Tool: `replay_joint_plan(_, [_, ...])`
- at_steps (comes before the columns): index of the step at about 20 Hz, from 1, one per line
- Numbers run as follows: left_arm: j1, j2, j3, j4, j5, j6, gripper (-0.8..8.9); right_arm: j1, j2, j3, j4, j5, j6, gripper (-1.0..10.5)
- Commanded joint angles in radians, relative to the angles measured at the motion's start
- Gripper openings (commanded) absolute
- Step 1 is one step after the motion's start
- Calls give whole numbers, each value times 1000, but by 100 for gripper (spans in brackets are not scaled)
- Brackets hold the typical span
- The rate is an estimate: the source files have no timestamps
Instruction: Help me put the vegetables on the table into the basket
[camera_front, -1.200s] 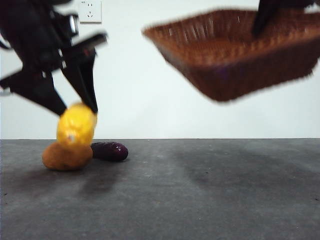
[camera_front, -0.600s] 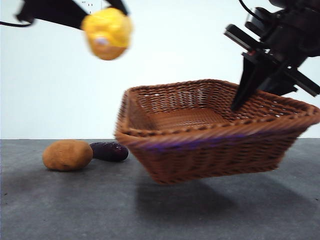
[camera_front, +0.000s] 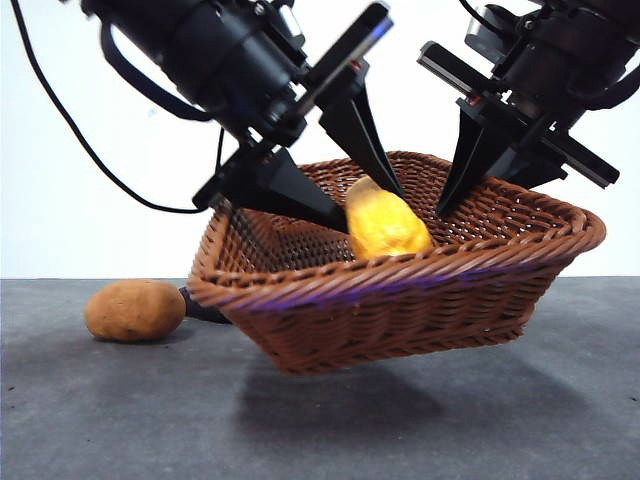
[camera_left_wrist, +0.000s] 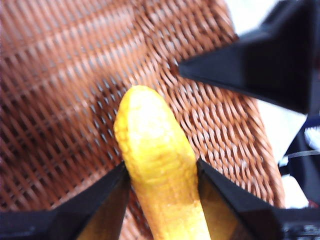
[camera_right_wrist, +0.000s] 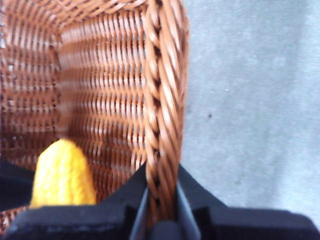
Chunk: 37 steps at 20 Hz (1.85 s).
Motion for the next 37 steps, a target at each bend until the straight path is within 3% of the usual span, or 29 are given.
replay_joint_plan(1, [-12, 19, 1, 27, 1, -26, -8, 2, 0, -5, 23, -17, 14, -12])
replay_joint_plan(4, [-28, 21, 1, 25, 9, -24, 18, 2, 0, -5, 22, -16, 13, -12])
replay_joint_plan(7, [-32, 21, 1, -20, 9, -19, 462, 2, 0, -5, 20, -16, 6, -12])
replay_joint_plan(8, [-32, 21, 1, -34, 8, -13, 483, 2, 0, -5, 21, -16, 5, -12])
replay_joint_plan(15, [-30, -14, 3, -42, 9, -11, 480, 0, 0, -5, 20, -8, -14, -12])
replay_joint_plan(20, [40, -173, 3, -135, 7, 58, 480, 0, 0, -5, 20, 0, -21, -12])
replay_joint_plan(23, [121, -314, 3, -252, -27, 211, 480, 0, 0, -5, 12, -1, -24, -12])
replay_joint_plan(27, [288, -457, 3, -403, -263, 478, 480, 0, -1, -2, -10, -3, -40, -12])
replay_joint_plan(31, [480, -405, 3, -438, -257, 620, 480, 0, -18, 0, -11, -50, -53, -12])
replay_joint_plan(33, [547, -342, 13, -437, -251, 649, 480, -1, -40, 0, -25, -50, -66, -12])
replay_joint_plan(37, [619, -163, 110, -447, -105, 766, 480, -1, -101, 0, -75, -51, -82, -12])
